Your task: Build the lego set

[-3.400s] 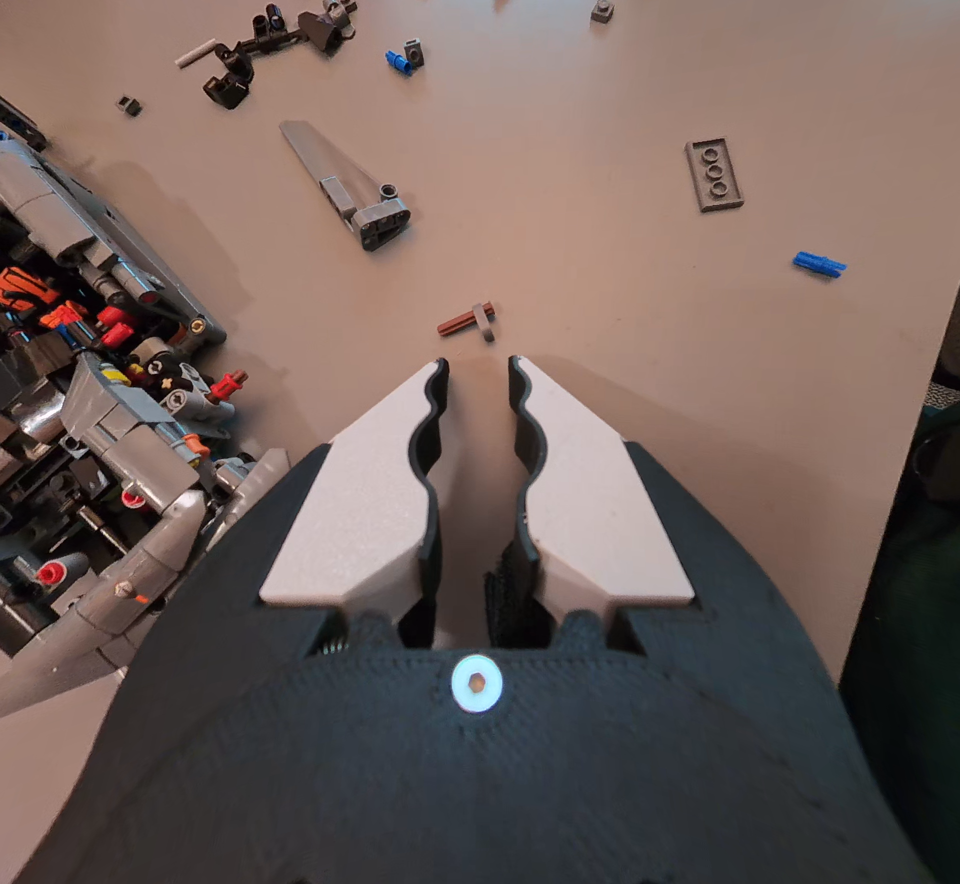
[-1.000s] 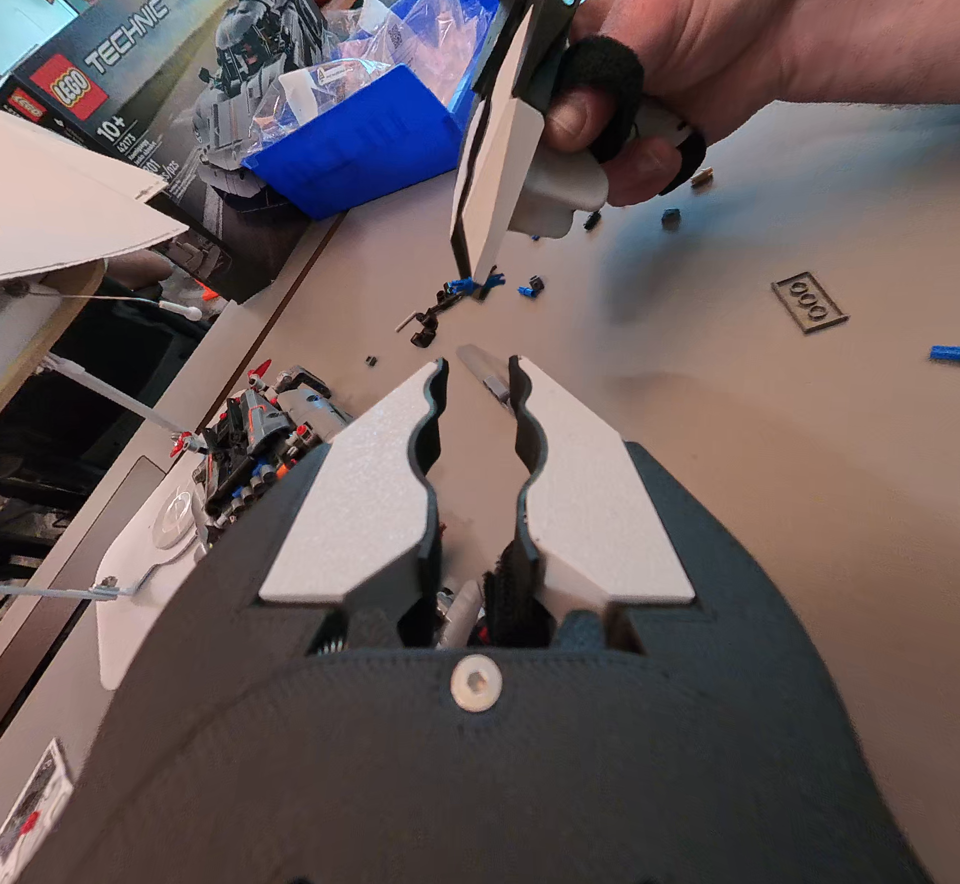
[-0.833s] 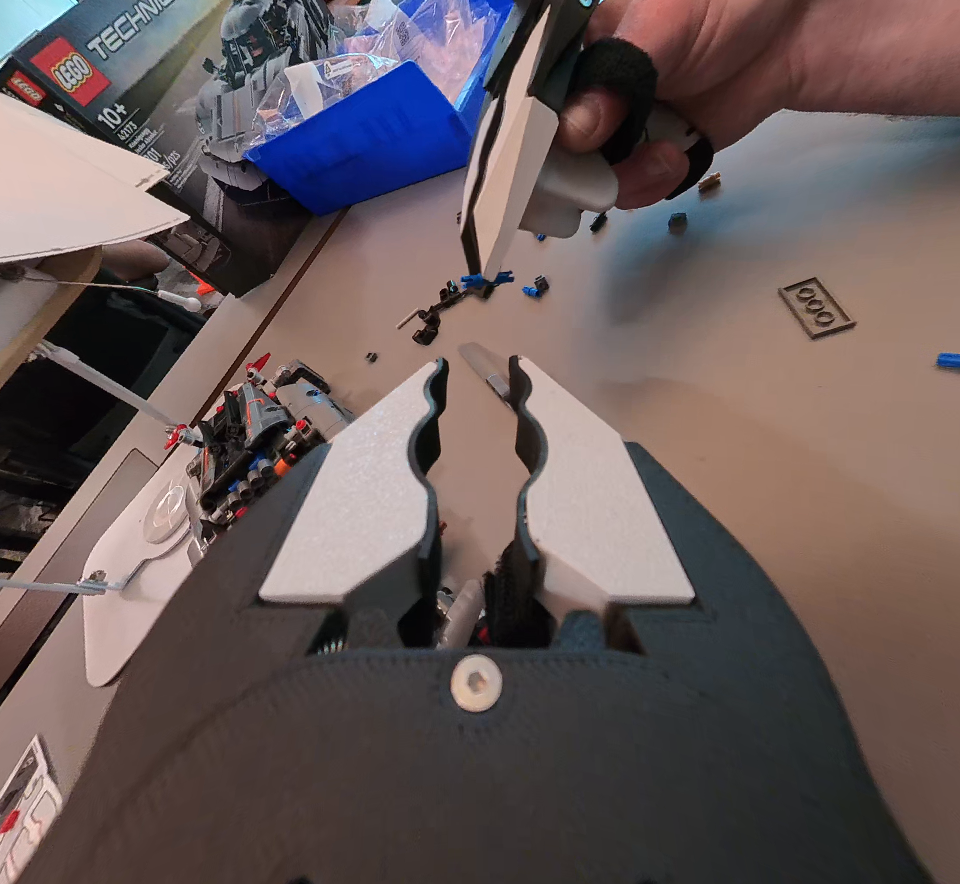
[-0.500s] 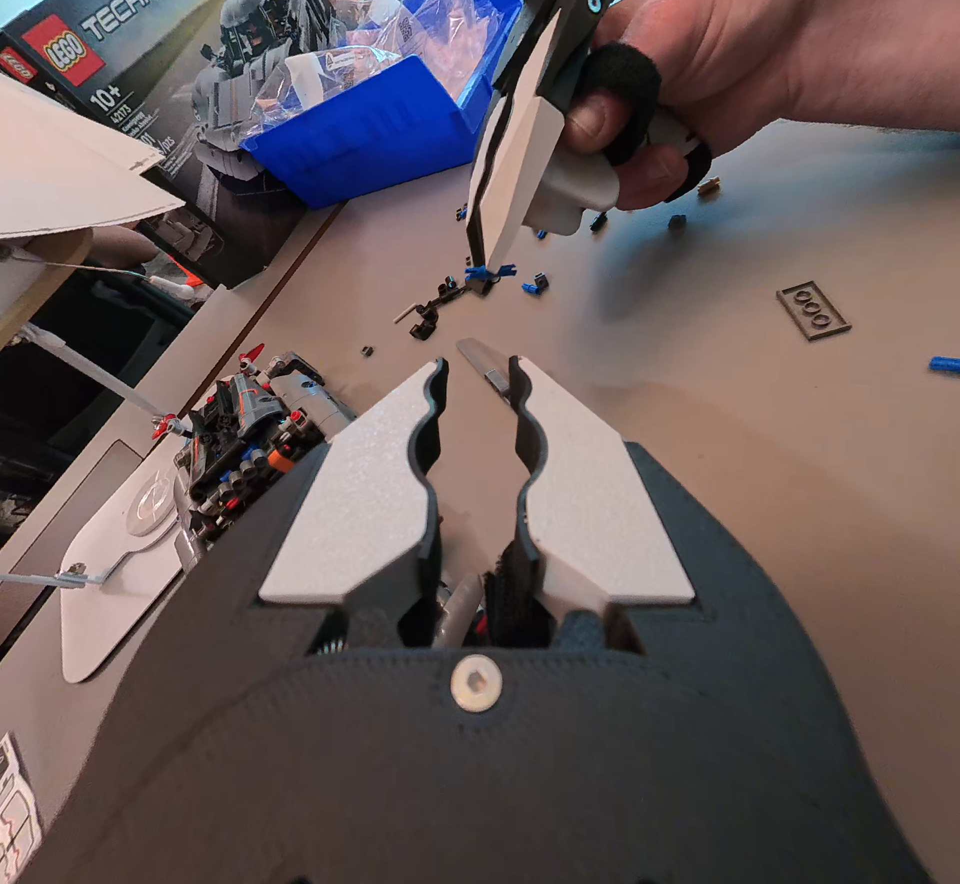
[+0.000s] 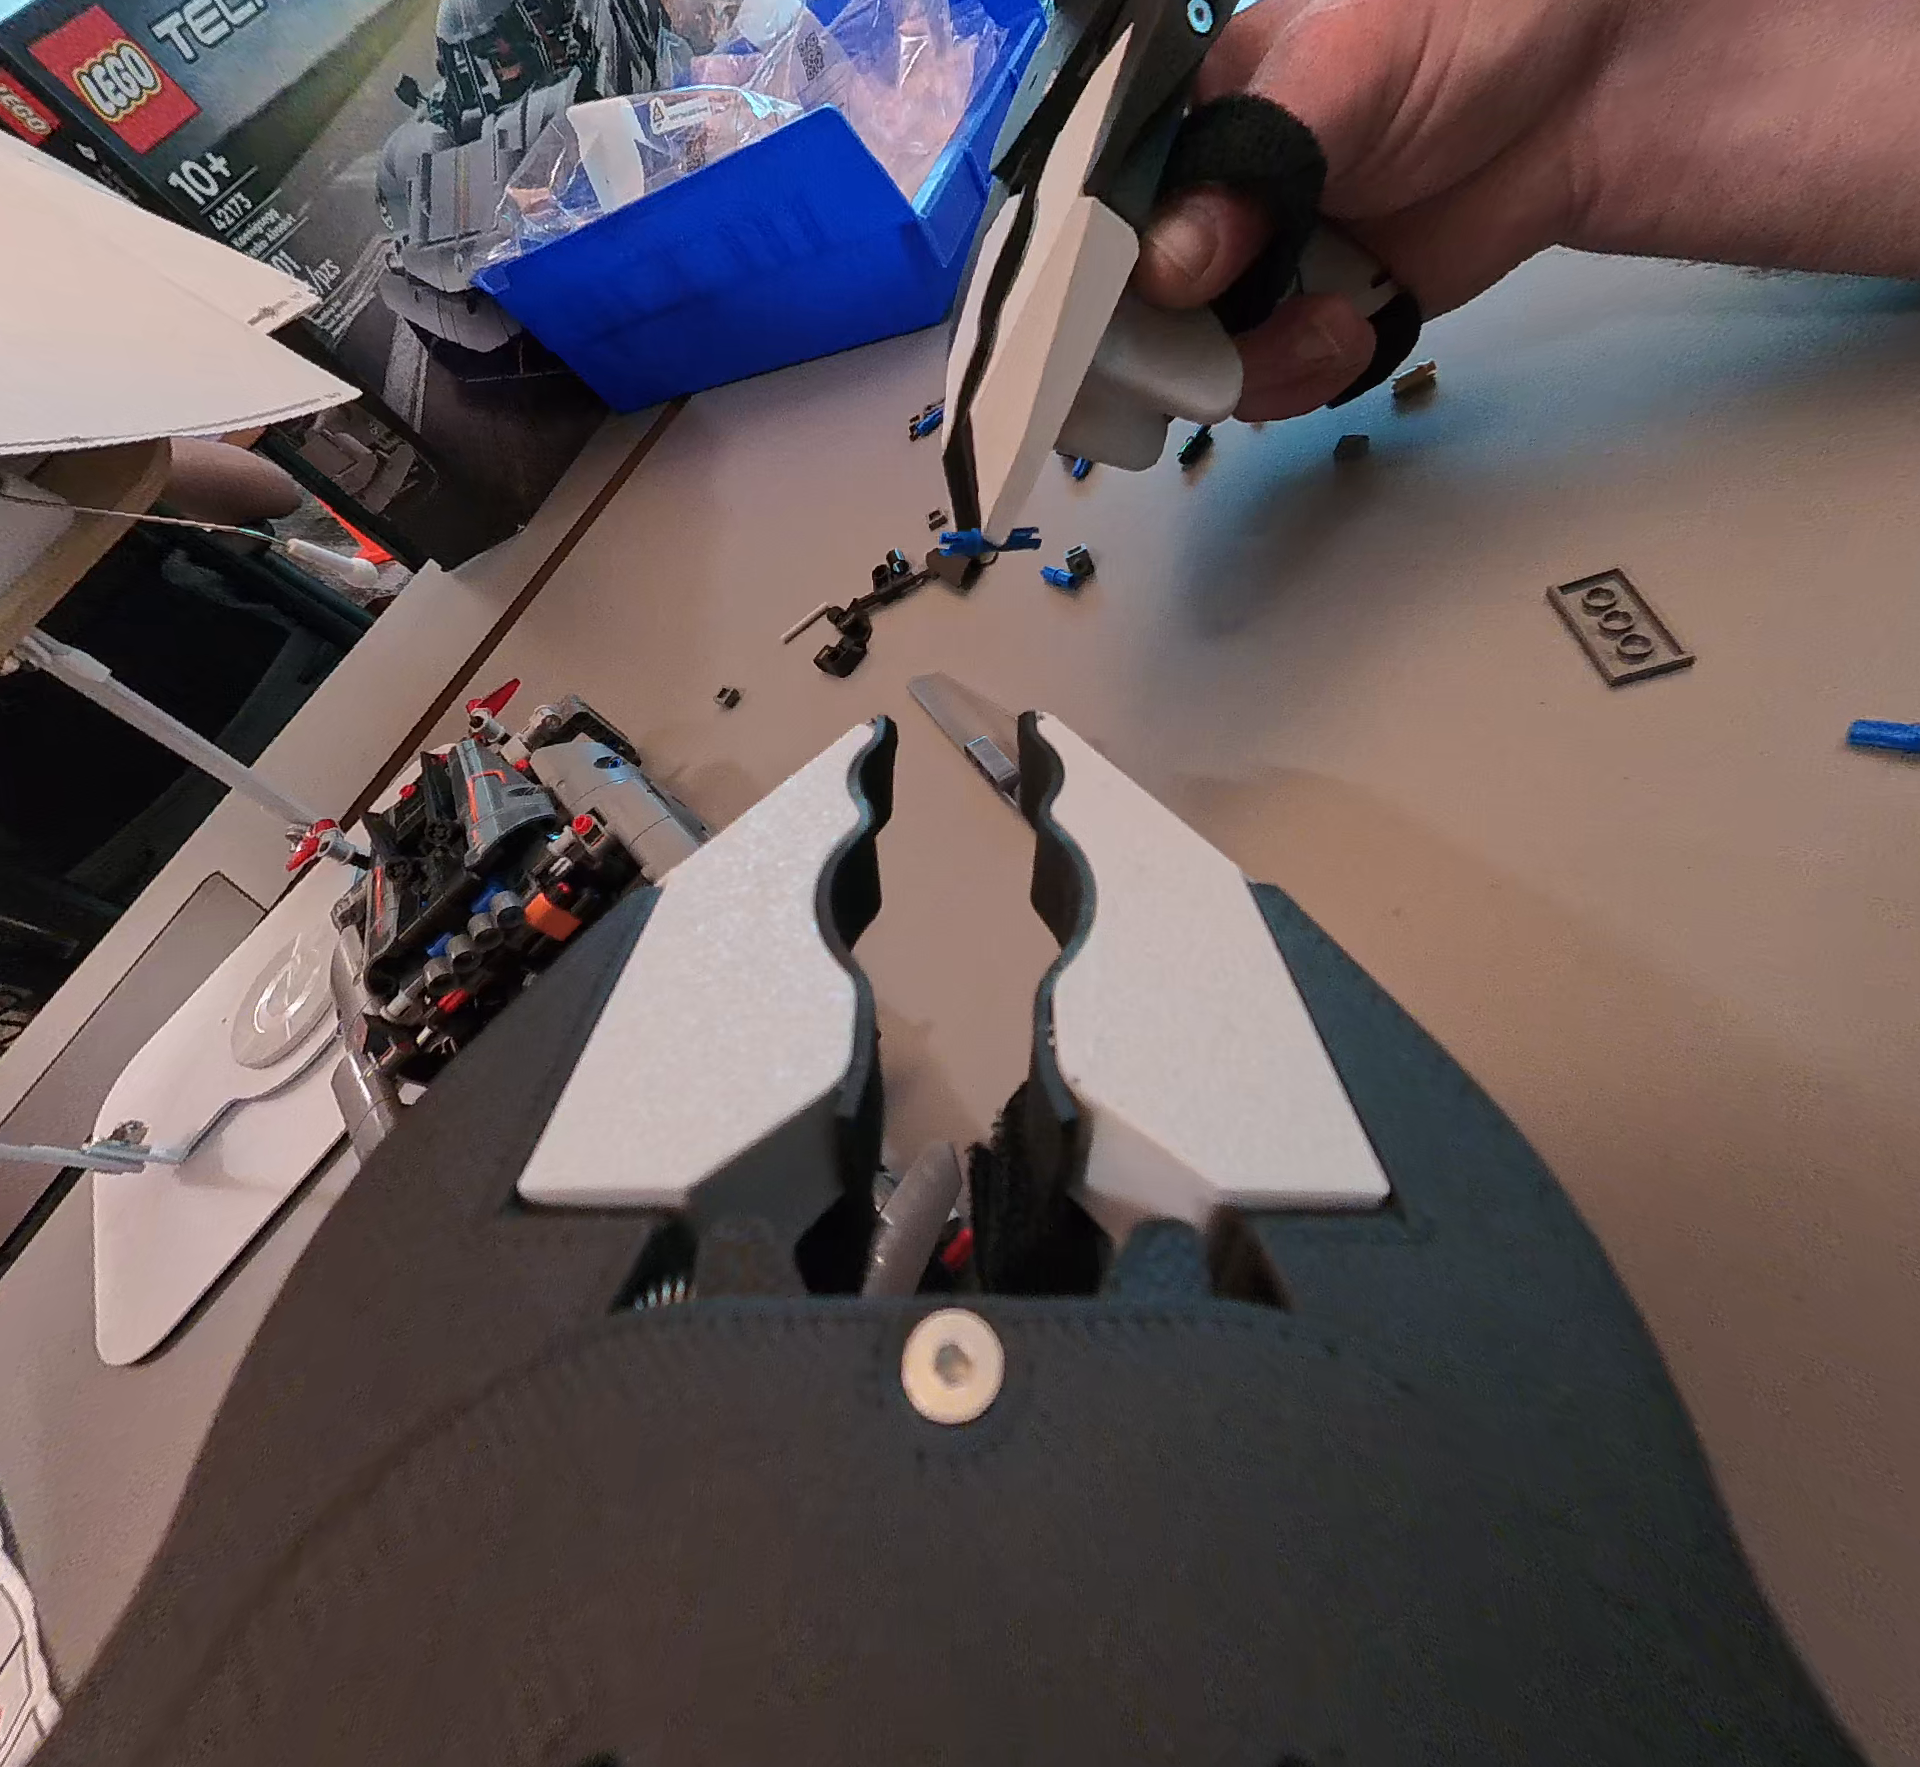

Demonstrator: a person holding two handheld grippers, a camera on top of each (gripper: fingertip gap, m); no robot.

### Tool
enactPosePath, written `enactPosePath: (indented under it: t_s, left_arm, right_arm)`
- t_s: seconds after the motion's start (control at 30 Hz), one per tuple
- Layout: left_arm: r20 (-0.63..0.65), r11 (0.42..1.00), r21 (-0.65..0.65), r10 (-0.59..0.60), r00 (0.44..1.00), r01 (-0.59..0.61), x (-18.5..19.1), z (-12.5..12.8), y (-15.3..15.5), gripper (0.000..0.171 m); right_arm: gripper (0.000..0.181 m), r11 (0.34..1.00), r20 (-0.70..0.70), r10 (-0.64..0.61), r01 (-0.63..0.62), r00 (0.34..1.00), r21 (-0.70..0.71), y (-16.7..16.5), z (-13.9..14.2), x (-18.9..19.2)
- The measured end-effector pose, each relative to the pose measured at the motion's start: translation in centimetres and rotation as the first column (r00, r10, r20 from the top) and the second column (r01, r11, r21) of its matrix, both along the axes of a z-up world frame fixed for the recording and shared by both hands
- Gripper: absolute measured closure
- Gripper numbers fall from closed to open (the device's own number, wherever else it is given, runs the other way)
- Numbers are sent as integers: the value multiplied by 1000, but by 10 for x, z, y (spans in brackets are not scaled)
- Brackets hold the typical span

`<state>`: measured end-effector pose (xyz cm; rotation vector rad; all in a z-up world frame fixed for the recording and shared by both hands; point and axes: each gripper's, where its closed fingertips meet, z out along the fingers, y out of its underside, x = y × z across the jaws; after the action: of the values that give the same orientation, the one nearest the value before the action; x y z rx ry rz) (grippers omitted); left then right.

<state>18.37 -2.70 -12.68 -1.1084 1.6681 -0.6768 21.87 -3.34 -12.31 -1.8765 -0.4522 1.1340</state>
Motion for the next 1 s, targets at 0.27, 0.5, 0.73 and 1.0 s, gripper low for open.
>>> enactPosePath:
  t_s: [0.27,0.5,0.73,1.0]
  left_arm:
    - [-9,1000,-3,-1,1000,1,0,-2,0,149]
    - [-8,1000,-6,-1,1000,1,0,-2,0,150]
    - [-4,1000,-8,3,1000,-3,-1,-1,2,150]
    - [1,1000,-11,-5,1000,5,-2,0,0,150]
  right_arm:
    - [179,1000,9,-2,2,1000,-1,0,-1,1]
    - [179,1000,22,-8,8,1000,-2,0,-2,3]
    - [179,999,71,-54,54,996,8,0,-5,14]
    - [179,997,59,-77,77,995,9,0,-6,22]
